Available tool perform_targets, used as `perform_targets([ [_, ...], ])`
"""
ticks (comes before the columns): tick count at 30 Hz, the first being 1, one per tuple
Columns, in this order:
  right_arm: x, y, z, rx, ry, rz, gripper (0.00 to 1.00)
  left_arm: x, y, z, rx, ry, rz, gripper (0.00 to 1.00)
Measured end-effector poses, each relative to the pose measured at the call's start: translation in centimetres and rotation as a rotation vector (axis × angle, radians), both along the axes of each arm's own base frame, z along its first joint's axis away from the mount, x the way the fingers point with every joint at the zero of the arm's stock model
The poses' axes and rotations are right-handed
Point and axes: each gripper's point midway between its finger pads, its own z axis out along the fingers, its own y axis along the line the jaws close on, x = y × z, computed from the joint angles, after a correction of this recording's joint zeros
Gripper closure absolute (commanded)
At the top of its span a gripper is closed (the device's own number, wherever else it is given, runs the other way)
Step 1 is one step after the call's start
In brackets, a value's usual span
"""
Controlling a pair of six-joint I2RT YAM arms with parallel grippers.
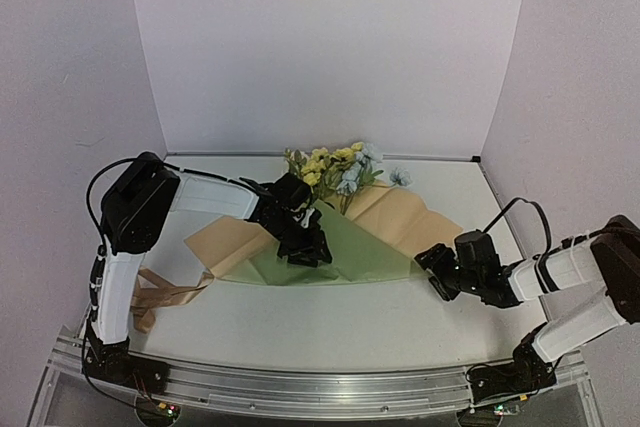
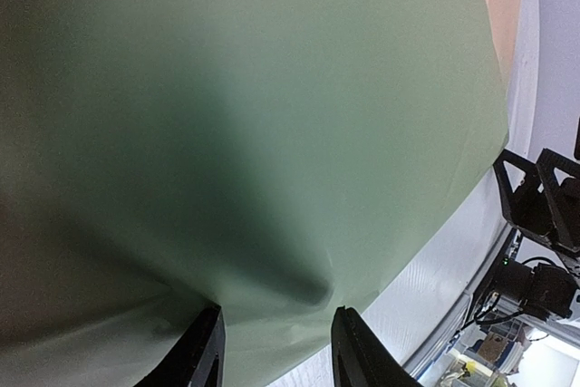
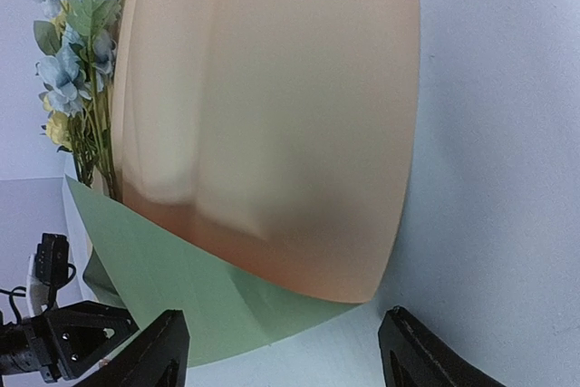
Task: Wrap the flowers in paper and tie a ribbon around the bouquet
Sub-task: Fold the one-fourth-folded wrapping paper at the center of the board.
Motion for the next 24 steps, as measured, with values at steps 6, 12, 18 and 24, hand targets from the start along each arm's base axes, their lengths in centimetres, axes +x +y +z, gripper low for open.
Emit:
perform_targets([
  [6, 0.7, 0.2, 0.2, 0.016, -0.035, -0.008, 0.28, 0.1, 0.1, 0.0, -0.004, 0.005, 0.001, 0.58],
  [12, 0.6, 0.2, 0.1, 0.022, -0.048, -0.008, 0.33, 0.1, 0.1, 0.0, -0.004, 0.006, 0.000, 0.58],
  [18, 1.1, 0.5, 0.9, 0.032, -0.099, 0.010, 0.34, 0.1, 0.1, 0.0, -0.004, 0.006, 0.001, 0.58],
  [24, 1.5, 1.2, 0.4, 0.042, -0.118, 0.036, 0.38, 0.1, 0.1, 0.0, -0.005, 0.007, 0.001, 0.58],
])
